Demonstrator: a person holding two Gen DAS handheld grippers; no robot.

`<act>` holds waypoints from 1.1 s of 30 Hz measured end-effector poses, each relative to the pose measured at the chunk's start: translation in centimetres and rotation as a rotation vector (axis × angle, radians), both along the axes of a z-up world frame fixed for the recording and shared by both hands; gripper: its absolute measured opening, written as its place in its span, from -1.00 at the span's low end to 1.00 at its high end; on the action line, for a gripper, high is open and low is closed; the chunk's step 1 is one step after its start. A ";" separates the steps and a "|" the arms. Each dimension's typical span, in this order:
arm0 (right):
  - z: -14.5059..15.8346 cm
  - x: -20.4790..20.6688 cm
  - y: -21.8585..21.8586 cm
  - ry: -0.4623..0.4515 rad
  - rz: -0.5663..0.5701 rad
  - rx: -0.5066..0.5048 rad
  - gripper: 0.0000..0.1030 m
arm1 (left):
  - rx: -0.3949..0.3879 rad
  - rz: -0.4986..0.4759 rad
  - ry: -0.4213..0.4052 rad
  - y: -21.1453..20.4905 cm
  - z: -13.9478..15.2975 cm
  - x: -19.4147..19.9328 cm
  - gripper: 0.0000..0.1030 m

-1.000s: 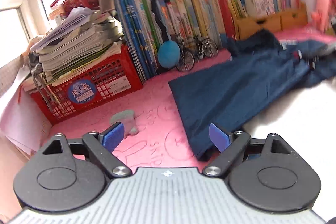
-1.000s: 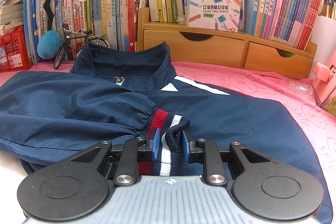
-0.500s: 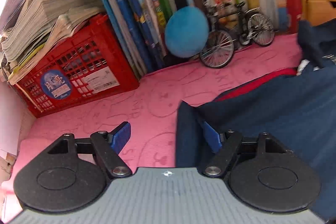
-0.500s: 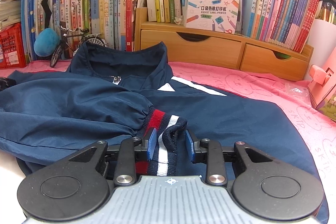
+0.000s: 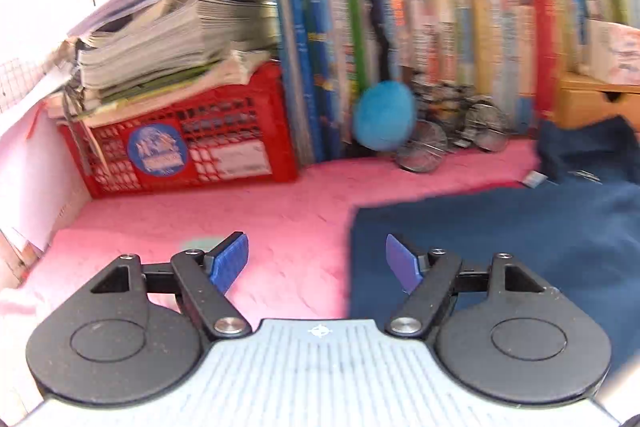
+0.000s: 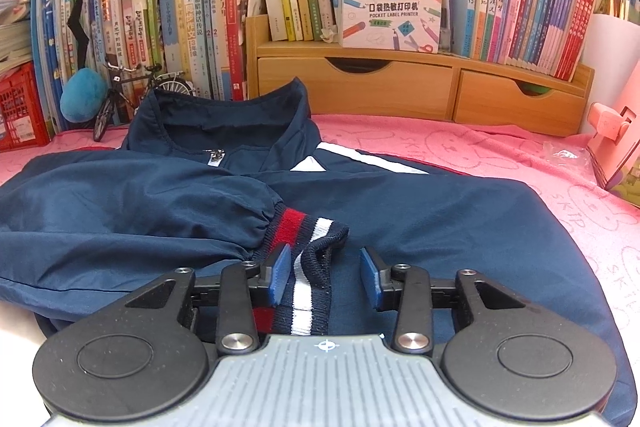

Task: Fold clothes

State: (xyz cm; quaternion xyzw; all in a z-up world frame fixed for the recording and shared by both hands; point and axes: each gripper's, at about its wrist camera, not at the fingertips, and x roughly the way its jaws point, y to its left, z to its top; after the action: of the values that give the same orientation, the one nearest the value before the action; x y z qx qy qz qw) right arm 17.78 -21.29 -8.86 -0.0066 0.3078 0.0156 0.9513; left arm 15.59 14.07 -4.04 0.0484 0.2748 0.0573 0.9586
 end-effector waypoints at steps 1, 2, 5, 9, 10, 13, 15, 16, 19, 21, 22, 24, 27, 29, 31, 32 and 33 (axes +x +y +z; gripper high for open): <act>0.0 0.0 0.1 0.000 -0.012 -0.009 0.04 | -0.022 -0.020 0.010 -0.4 -0.3 -1.1 0.50; 0.0 0.0 0.0 0.000 -0.021 -0.014 0.12 | -0.036 -0.038 0.020 -0.8 -0.6 -2.0 0.54; 0.0 0.0 -0.6 0.010 -0.052 0.004 0.36 | 0.001 -0.070 0.045 -2.0 -1.8 -3.4 0.56; 2.5 -2.5 -0.7 -0.073 -0.182 -0.011 0.42 | 0.045 -0.083 0.073 -3.0 -3.6 -3.9 0.56; 3.4 -3.3 0.1 -0.108 -0.167 -0.015 0.44 | 0.031 -0.089 0.076 -2.9 -4.0 -4.1 0.59; 6.1 -5.3 3.2 -0.214 -0.071 -0.024 0.59 | 0.002 -0.097 0.086 -2.5 -4.3 -4.1 0.63; 7.0 -5.2 6.0 -0.213 0.050 0.010 0.61 | -0.013 -0.094 0.093 -2.2 -4.3 -4.0 0.69; 7.2 -4.9 7.7 -0.196 0.115 0.032 0.59 | -0.026 -0.093 0.097 -2.0 -4.3 -3.9 0.71; 6.7 -3.7 13.5 -0.144 0.284 0.039 0.44 | -0.074 -0.086 0.113 -1.3 -4.4 -3.6 0.79; 6.0 -3.1 16.5 -0.098 0.348 0.008 0.23 | -0.103 -0.082 0.122 -0.8 -4.5 -3.5 0.83; 5.5 -2.9 17.5 -0.074 0.365 -0.013 0.20 | -0.116 -0.081 0.126 -0.6 -4.5 -3.4 0.84; 4.8 -2.8 17.7 -0.056 0.359 -0.050 0.17 | -0.124 -0.079 0.128 -0.5 -4.5 -3.4 0.85; 4.1 -2.8 15.7 -0.044 0.307 -0.093 0.17 | -0.109 -0.079 0.125 -0.7 -4.5 -3.4 0.85; 3.5 -3.1 12.8 -0.026 0.268 -0.066 0.24 | -0.113 -0.080 0.127 -0.6 -4.5 -3.4 0.85; 3.0 -3.0 9.6 -0.006 0.195 -0.053 0.23 | -0.121 -0.081 0.129 -0.5 -4.5 -3.3 0.86; 2.6 -2.9 7.9 0.002 0.161 -0.048 0.03 | -0.122 -0.087 0.130 -0.5 -4.5 -3.3 0.88; 2.2 -2.8 6.3 0.015 0.153 -0.020 -0.19 | -0.120 -0.096 0.130 -0.5 -4.5 -3.3 0.89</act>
State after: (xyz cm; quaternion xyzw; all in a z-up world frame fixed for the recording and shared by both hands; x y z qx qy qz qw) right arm 14.97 -14.94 -6.63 -0.0396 0.3136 0.0852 0.9449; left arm 12.24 13.53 -8.51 0.0075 0.3366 -0.0086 0.9416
